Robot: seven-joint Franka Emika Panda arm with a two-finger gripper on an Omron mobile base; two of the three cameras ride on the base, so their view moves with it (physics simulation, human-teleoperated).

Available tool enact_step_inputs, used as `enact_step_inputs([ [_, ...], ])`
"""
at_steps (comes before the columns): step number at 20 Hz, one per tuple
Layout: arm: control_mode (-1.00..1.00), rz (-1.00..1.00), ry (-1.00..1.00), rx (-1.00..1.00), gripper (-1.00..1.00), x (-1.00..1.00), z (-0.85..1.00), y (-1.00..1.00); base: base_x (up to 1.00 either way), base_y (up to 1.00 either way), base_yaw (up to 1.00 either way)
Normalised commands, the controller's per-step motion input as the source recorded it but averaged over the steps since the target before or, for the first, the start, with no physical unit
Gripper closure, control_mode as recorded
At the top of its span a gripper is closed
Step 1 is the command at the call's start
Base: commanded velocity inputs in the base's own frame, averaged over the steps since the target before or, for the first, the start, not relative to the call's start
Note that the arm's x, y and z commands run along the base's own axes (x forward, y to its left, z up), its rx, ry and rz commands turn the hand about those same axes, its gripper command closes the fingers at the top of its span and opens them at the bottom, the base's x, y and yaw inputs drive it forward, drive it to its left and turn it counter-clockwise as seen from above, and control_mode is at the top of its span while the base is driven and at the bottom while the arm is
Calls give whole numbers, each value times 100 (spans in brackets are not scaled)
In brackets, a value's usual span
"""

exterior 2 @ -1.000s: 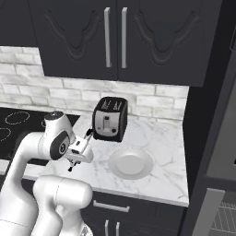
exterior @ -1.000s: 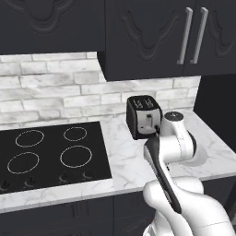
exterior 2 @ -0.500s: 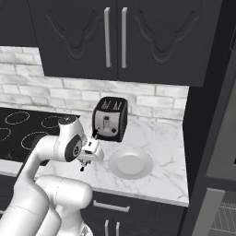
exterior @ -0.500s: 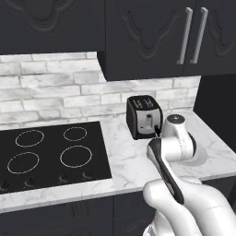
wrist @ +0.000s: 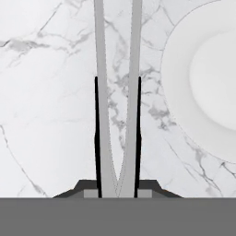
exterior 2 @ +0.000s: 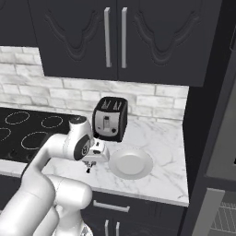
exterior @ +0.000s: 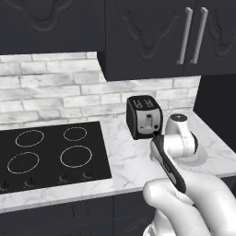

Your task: Pick up the tongs from the counter and place them near the plate next to the oven.

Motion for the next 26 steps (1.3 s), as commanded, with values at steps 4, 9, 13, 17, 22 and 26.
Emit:
enact_step_inputs([
  [4,-100,4,4,0,100,7,-25,0,0,0,0],
  [9,-100,0,3,0,100,7,-28,2,0,0,0],
  [13,-100,0,5,0,100,13,-27,5,0,0,0],
  [17,-100,0,6,0,100,15,-27,6,0,0,0],
  [22,-100,0,1,0,100,8,-23,1,0,0,0],
  [26,-100,0,0,0,100,0,-24,0,0,0,0],
])
